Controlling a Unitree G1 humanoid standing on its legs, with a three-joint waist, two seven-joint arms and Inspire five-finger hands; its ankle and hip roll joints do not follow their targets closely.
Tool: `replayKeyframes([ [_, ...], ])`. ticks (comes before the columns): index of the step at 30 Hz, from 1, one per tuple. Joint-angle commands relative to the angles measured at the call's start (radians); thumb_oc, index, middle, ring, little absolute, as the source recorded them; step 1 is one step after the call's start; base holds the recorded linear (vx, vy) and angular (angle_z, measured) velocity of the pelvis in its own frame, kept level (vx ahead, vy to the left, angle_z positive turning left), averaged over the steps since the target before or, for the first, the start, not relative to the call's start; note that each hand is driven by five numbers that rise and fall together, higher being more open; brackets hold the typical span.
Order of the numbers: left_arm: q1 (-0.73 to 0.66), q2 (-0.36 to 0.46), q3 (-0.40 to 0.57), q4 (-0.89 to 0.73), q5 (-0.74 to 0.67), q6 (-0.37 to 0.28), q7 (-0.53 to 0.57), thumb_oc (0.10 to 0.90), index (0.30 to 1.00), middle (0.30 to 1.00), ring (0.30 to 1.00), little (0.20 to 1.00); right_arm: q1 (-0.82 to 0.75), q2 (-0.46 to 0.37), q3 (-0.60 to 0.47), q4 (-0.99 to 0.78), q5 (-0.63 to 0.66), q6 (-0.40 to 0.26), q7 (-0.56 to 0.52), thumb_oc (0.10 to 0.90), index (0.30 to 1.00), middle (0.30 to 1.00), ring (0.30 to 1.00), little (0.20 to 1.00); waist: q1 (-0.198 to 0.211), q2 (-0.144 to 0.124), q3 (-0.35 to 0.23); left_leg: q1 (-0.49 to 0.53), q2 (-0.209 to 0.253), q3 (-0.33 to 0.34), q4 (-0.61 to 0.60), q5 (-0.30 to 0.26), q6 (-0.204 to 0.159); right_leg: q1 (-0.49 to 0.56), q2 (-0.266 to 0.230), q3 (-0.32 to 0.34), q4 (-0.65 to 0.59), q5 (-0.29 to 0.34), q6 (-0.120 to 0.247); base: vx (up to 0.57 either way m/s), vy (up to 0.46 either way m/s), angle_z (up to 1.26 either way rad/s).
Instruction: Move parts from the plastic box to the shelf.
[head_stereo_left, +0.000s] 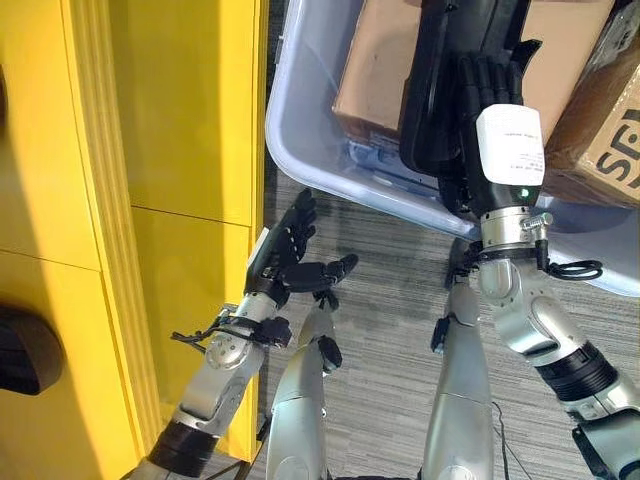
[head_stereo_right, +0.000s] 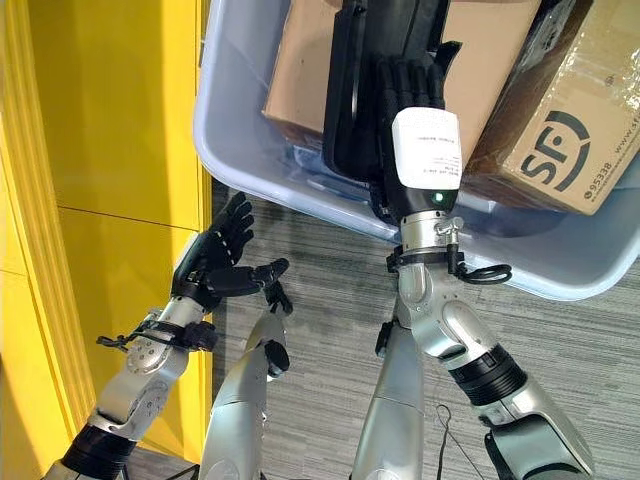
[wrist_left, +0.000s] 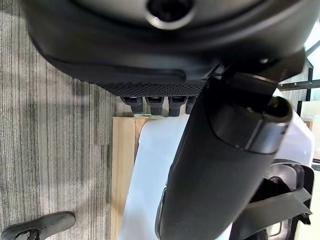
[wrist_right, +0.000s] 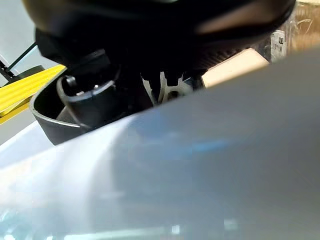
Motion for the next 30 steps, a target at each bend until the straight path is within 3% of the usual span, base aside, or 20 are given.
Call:
replayKeyframes([
  [1, 0.019, 0.024, 0.008, -0.096, -0.001, -0.077, 0.002, 0.9, 1.0, 1.0, 1.0, 1.0, 0.032, 0.016, -0.032, 0.005, 0.129, 0.013, -0.114, 0.9, 1.0, 1.0, 1.0, 1.0, -0.014, 0.039, 0.002, -0.047, -0.08, -0.033, 0.127, -0.161, -0.003, 0.011, 0.125, -0.04, 0.07, -0.207, -0.028, 0.0, 0.0, 0.0],
  [4, 0.002, 0.018, -0.012, -0.095, 0.008, -0.069, 0.019, 0.9, 1.0, 1.0, 1.0, 1.0, 0.012, 0.049, -0.053, 0.022, 0.178, 0.091, -0.143, 0.9, 1.0, 1.0, 1.0, 1.0, -0.015, 0.047, 0.002, -0.043, -0.085, -0.035, 0.127, -0.163, -0.004, 0.008, 0.127, -0.036, 0.074, -0.208, -0.03, 0.0, 0.0, 0.0],
  [10, -0.014, 0.003, -0.03, -0.09, 0.011, -0.06, 0.032, 0.9, 1.0, 1.0, 1.0, 1.0, 0.026, 0.097, -0.091, 0.065, 0.353, 0.109, -0.31, 0.9, 1.0, 1.0, 1.0, 1.0, -0.023, 0.054, 0.002, -0.033, -0.084, -0.026, 0.122, -0.164, -0.002, 0.01, 0.126, -0.029, 0.069, -0.206, -0.033, 0.0, 0.0, 0.0],
  [12, -0.017, -0.004, -0.036, -0.087, 0.016, -0.059, 0.037, 0.9, 1.0, 1.0, 1.0, 1.0, 0.038, 0.117, -0.117, 0.099, 0.455, 0.07, -0.389, 0.9, 1.0, 1.0, 1.0, 1.0, -0.026, 0.057, 0.002, -0.031, -0.086, -0.024, 0.12, -0.164, 0.0, 0.009, 0.127, -0.026, 0.067, -0.207, -0.036, 0.0, 0.0, 0.0],
  [16, -0.031, -0.018, -0.058, -0.075, 0.028, -0.064, 0.067, 0.9, 1.0, 1.0, 1.0, 1.0, 0.051, 0.128, -0.177, 0.135, 0.566, 0.019, -0.438, 0.9, 1.0, 1.0, 1.0, 1.0, -0.037, 0.062, 0.002, -0.029, -0.085, -0.021, 0.121, -0.167, -0.001, 0.001, 0.129, -0.015, 0.074, -0.21, -0.036, 0.0, 0.008, 0.0],
  [20, -0.043, -0.028, -0.074, -0.065, 0.03, -0.069, 0.088, 0.9, 1.0, 1.0, 1.0, 1.0, 0.069, 0.135, -0.206, 0.15, 0.613, -0.011, -0.464, 0.9, 1.0, 1.0, 1.0, 1.0, -0.047, 0.069, 0.002, -0.026, -0.086, -0.015, 0.123, -0.17, -0.001, -0.004, 0.129, -0.005, 0.075, -0.212, -0.038, 0.01, 0.037, -0.01],
  [26, -0.062, -0.034, -0.09, -0.056, 0.025, -0.069, 0.103, 0.9, 1.0, 1.0, 1.0, 1.0, 0.065, 0.134, -0.221, 0.155, 0.584, -0.042, -0.432, 0.9, 1.0, 1.0, 1.0, 1.0, -0.056, 0.077, 0.002, -0.025, -0.086, -0.009, 0.126, -0.172, -0.001, -0.011, 0.129, 0.005, 0.075, -0.21, -0.039, 0.0, 0.015, -0.06],
  [27, -0.066, -0.034, -0.092, -0.057, 0.029, -0.064, 0.104, 0.9, 1.0, 1.0, 1.0, 1.0, 0.059, 0.135, -0.217, 0.152, 0.581, -0.05, -0.405, 0.604, 0.585, 0.585, 0.585, 0.585, -0.057, 0.078, 0.002, -0.026, -0.086, -0.008, 0.128, -0.173, -0.001, -0.013, 0.13, 0.007, 0.076, -0.211, -0.04, 0.0, 0.0, 0.0],
  [28, -0.067, -0.032, -0.092, -0.057, 0.029, -0.063, 0.103, 0.9, 1.0, 1.0, 1.0, 1.0, 0.056, 0.134, -0.214, 0.151, 0.569, -0.061, -0.389, 0.4, 0.3, 0.3, 0.3, 0.3, -0.057, 0.079, 0.002, -0.026, -0.086, -0.008, 0.129, -0.173, -0.001, -0.013, 0.13, 0.008, 0.076, -0.211, -0.041, 0.0, 0.0, 0.0],
  [30, -0.067, -0.032, -0.093, -0.058, 0.025, -0.064, 0.103, 0.9, 1.0, 1.0, 1.0, 1.0, 0.048, 0.131, -0.209, 0.153, 0.551, -0.062, -0.371, 0.4, 0.3, 0.3, 0.3, 0.3, -0.056, 0.081, 0.002, -0.024, -0.087, -0.008, 0.128, -0.174, -0.001, -0.012, 0.13, 0.008, 0.074, -0.21, -0.041, 0.0, 0.0, 0.0],
])
